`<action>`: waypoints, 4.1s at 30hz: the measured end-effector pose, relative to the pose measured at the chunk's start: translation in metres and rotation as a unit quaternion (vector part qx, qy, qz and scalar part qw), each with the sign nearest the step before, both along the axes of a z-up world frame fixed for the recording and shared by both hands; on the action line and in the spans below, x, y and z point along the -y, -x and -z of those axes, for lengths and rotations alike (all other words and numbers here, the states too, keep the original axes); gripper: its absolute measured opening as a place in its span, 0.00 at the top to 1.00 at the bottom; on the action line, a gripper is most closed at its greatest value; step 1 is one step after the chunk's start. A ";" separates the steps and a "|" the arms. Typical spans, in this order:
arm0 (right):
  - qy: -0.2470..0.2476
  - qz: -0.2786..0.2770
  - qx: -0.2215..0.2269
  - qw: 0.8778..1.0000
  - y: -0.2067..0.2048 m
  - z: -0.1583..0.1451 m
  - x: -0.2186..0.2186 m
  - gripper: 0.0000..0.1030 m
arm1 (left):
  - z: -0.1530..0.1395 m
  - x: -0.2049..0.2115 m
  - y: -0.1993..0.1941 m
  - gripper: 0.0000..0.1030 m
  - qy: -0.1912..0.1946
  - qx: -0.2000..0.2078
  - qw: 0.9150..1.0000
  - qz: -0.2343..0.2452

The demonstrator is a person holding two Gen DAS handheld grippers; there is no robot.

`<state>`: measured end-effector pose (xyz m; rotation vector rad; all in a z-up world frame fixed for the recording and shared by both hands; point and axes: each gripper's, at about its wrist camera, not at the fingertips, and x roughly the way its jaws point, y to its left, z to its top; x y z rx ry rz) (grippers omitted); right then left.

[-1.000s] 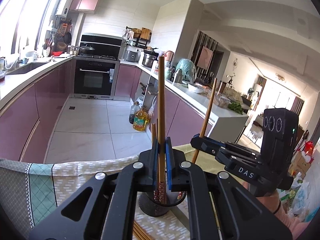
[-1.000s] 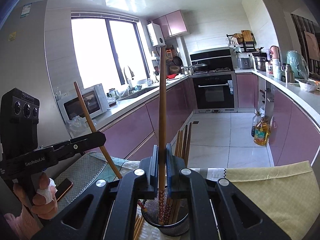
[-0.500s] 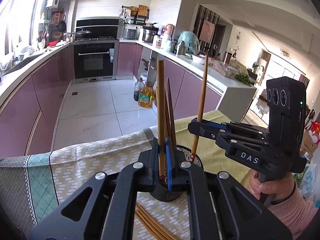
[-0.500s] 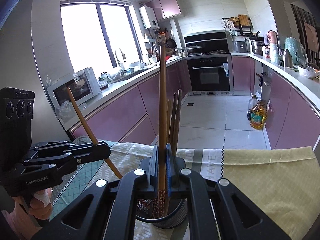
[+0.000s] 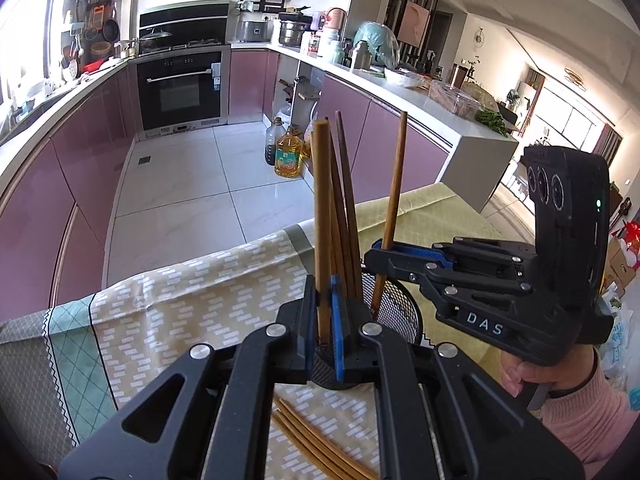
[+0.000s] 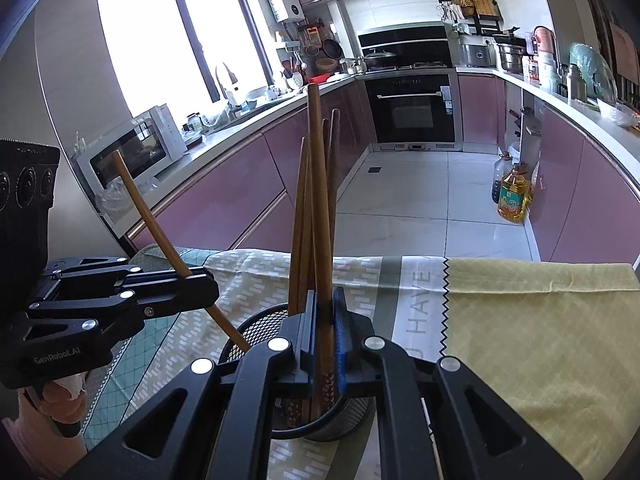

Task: Organize utensils
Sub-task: 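Lower the left gripper's chopstick into the mesh cup while the right gripper lowers its chopstick there, then open the left gripper to release its chopstick while the right gripper releases its chopstick, then move the left gripper back to the chopstick pile while the right gripper returns there too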

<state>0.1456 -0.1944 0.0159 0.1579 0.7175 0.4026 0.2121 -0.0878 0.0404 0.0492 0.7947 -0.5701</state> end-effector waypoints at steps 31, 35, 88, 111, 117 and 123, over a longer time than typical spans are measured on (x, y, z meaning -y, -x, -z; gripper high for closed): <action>-0.022 -0.050 0.086 0.995 0.088 -0.021 0.001 0.36 | 0.006 -0.046 0.101 0.28 0.013 0.127 0.989 -0.073; -0.009 -0.067 0.068 0.995 0.105 -0.003 -0.007 0.32 | 0.019 -0.059 0.121 0.12 0.002 0.128 0.987 -0.093; 0.099 -0.076 -0.058 0.990 0.126 0.088 -0.065 0.53 | 0.130 -0.064 0.142 0.17 -0.070 -0.028 0.992 -0.100; 0.093 -0.080 -0.061 0.991 0.123 0.088 -0.056 0.54 | 0.134 -0.048 0.133 0.29 -0.077 -0.057 0.993 -0.074; 0.092 -0.079 -0.062 0.991 0.123 0.088 -0.056 0.55 | 0.135 -0.046 0.133 0.37 -0.080 -0.060 0.992 -0.071; 0.092 -0.080 -0.062 0.991 0.121 0.088 -0.057 0.55 | 0.135 -0.052 0.134 0.49 -0.087 -0.059 0.992 -0.077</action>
